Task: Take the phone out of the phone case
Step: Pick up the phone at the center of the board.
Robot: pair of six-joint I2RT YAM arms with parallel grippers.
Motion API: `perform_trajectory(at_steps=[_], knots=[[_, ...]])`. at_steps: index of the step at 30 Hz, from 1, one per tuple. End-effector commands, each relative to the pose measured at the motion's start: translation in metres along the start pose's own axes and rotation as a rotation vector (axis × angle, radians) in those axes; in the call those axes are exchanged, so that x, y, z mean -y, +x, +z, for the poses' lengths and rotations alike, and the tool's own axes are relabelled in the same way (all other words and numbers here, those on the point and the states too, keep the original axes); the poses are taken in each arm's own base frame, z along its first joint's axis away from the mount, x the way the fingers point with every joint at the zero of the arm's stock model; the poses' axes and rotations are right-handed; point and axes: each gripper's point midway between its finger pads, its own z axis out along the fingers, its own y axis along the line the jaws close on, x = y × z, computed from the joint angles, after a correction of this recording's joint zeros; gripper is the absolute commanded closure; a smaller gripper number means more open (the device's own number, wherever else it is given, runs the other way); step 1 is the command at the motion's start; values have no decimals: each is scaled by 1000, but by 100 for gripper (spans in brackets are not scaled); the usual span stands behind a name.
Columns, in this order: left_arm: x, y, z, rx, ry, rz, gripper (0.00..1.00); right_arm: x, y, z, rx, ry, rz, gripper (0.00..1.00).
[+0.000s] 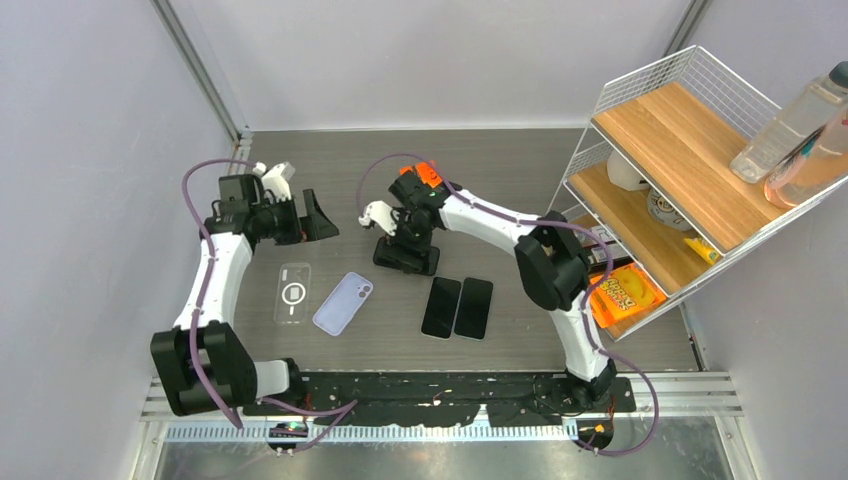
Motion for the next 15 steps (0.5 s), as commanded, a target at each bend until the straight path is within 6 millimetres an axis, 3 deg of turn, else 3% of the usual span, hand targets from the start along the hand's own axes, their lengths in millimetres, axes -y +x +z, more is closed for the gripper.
perform_trajectory(at_steps=[1, 8, 15], knots=[[27, -21, 4, 19, 136, -25, 5, 2, -67, -87, 255, 107, -56, 95], [65, -17, 23, -102, 339, -131, 9, -7, -90, -133, 357, 156, -72, 95], [98, -18, 34, -172, 497, -206, 13, -15, -102, -150, 381, 195, -95, 95]])
